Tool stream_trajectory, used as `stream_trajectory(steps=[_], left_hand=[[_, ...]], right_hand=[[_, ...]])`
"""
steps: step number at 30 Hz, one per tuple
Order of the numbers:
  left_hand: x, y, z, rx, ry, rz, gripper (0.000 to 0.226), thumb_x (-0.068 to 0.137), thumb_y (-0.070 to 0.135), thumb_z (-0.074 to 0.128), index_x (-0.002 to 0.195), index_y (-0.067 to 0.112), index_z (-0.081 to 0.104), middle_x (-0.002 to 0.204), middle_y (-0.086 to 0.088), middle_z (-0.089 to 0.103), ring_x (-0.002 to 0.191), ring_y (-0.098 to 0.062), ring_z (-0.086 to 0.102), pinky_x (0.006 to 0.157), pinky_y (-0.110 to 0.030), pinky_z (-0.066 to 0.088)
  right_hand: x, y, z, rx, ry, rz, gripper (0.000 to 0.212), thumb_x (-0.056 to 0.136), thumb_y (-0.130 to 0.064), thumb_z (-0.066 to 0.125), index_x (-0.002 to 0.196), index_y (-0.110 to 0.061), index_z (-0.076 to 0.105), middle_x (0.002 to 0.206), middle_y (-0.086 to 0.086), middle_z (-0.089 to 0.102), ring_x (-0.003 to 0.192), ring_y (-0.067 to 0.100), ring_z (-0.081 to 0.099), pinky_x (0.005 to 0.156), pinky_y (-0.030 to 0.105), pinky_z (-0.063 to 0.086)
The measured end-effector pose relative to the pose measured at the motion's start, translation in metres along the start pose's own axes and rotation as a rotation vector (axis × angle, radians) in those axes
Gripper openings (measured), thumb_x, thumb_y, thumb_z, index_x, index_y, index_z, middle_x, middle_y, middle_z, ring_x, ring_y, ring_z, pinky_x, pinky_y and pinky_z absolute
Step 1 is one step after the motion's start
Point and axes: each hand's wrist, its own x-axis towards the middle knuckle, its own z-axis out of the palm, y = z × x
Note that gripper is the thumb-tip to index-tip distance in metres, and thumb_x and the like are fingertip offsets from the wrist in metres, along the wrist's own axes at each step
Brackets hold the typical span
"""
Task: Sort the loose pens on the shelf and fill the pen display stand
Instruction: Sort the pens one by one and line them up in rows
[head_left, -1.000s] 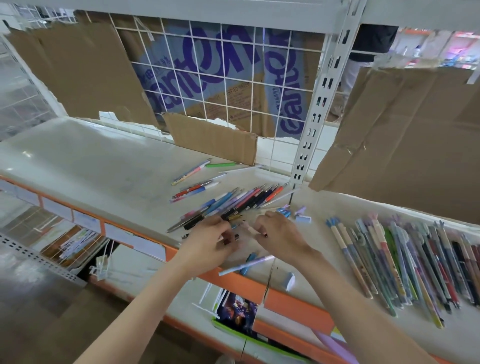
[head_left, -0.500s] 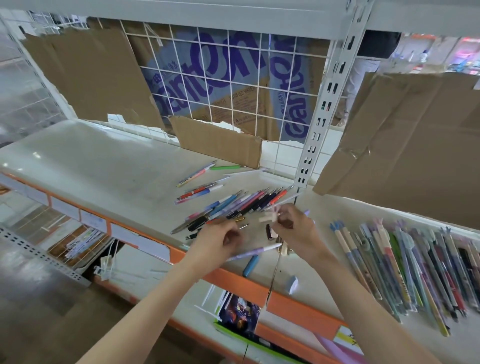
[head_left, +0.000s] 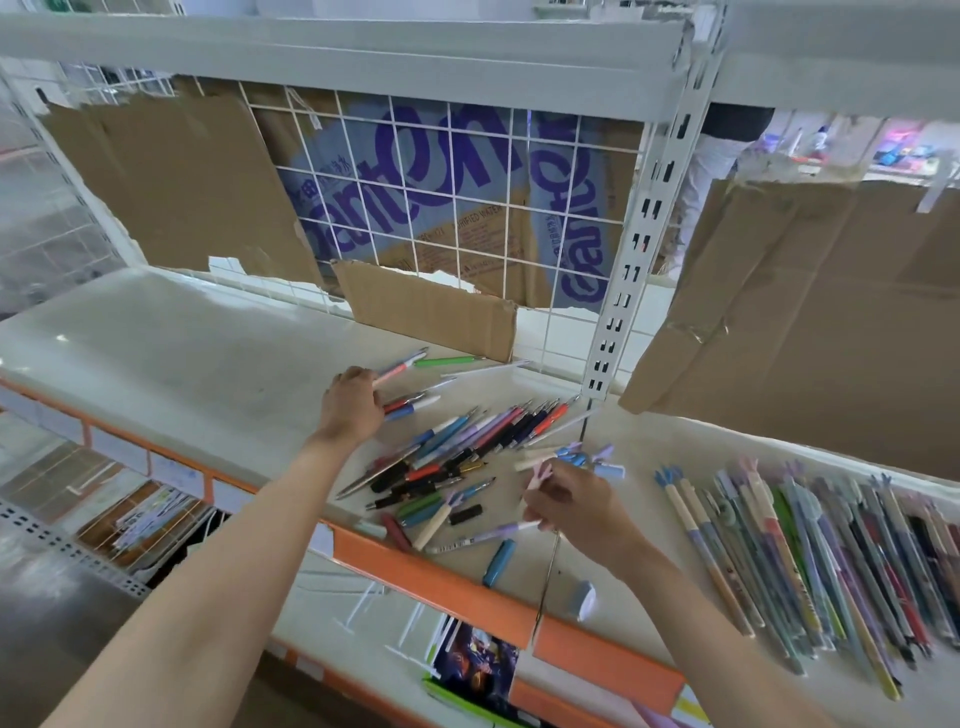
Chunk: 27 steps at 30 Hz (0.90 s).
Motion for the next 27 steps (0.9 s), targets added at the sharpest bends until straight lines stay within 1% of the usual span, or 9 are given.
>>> stream_trajectory(steps=[5,8,11,14,17,19,21,23,27], left_hand=[[0.007,0.007,-0.004,0.051,0.017,-0.012,0.014,0.088,0.011,0.053,0.098,0.006,0.062,0.104,-0.017,0.059,0.099,-0.035,0.052,0.08,-0.038,0.043],[-0.001,0.009,-0.001,0.023,0.016,0.01,0.013,0.085,0.006,0.056,0.095,0.005,0.063,0.1,-0.015,0.058,0.096,-0.033,0.054,0.075,-0.037,0.043],[-0.012,0.007,-0.002,0.074,-0.115,0.061,0.013,0.085,0.006,0.056,0.096,0.002,0.061,0.093,-0.013,0.054,0.089,-0.03,0.055,0.071,-0.034,0.043],[-0.021,0.007,-0.009,0.166,-0.273,0.101,0.006,0.087,0.009,0.054,0.088,0.004,0.058,0.09,-0.011,0.049,0.084,-0.026,0.053,0.067,-0.03,0.04],[-0.031,0.008,-0.016,0.21,-0.304,0.088,0.011,0.092,0.014,0.049,0.093,0.004,0.055,0.102,-0.013,0.043,0.101,-0.031,0.047,0.082,-0.035,0.044],[-0.041,0.01,-0.018,0.211,-0.201,0.087,0.02,0.095,0.019,0.046,0.104,0.003,0.055,0.111,-0.015,0.042,0.107,-0.031,0.042,0.091,-0.038,0.041],[-0.056,0.017,-0.019,-0.01,-0.078,0.113,0.016,0.096,0.015,0.044,0.105,0.004,0.05,0.105,-0.013,0.048,0.098,-0.029,0.047,0.079,-0.033,0.04],[-0.078,0.028,-0.018,-0.281,-0.054,0.163,0.006,0.096,0.009,0.042,0.101,0.009,0.044,0.091,-0.006,0.052,0.08,-0.024,0.049,0.062,-0.029,0.033],[-0.117,0.045,-0.012,-0.487,-0.102,0.374,0.018,0.097,0.002,0.041,0.108,0.008,0.054,0.085,0.002,0.053,0.072,-0.013,0.049,0.065,-0.028,0.037]], right_hand=[[0.003,0.0,-0.002,-0.029,0.04,0.011,0.014,0.087,-0.007,0.058,0.077,-0.017,0.056,0.07,-0.004,0.067,0.052,-0.003,0.058,0.052,0.013,0.045],[0.002,0.0,-0.007,0.0,0.067,0.006,0.015,0.087,-0.005,0.057,0.076,-0.015,0.056,0.07,-0.004,0.068,0.058,0.008,0.063,0.057,0.021,0.051],[-0.001,-0.001,-0.011,0.044,0.085,0.01,0.015,0.087,-0.004,0.057,0.078,-0.016,0.057,0.074,0.0,0.07,0.066,0.011,0.066,0.067,0.028,0.053],[-0.002,-0.005,-0.012,0.125,0.08,0.011,0.015,0.088,-0.003,0.056,0.08,-0.016,0.058,0.075,0.0,0.07,0.064,0.004,0.065,0.067,0.022,0.052],[0.001,-0.01,-0.01,0.156,0.099,0.016,0.004,0.088,-0.007,0.057,0.086,-0.009,0.061,0.073,-0.002,0.071,0.059,0.001,0.063,0.06,0.015,0.049],[0.003,-0.012,-0.009,0.222,0.133,0.013,0.006,0.089,-0.008,0.058,0.089,-0.002,0.06,0.071,-0.001,0.071,0.059,0.004,0.063,0.061,0.016,0.05],[0.004,-0.014,-0.01,0.34,0.181,0.003,0.01,0.09,-0.007,0.058,0.089,0.003,0.058,0.068,0.001,0.07,0.064,0.012,0.065,0.067,0.027,0.054],[0.003,-0.018,-0.012,0.504,0.241,-0.031,0.01,0.091,-0.006,0.057,0.088,0.003,0.058,0.068,0.002,0.07,0.067,0.016,0.067,0.067,0.029,0.056],[0.0,-0.029,-0.02,0.753,0.329,-0.136,0.009,0.094,-0.009,0.053,0.092,-0.006,0.061,0.074,-0.001,0.07,0.073,0.012,0.068,0.061,0.019,0.051]])
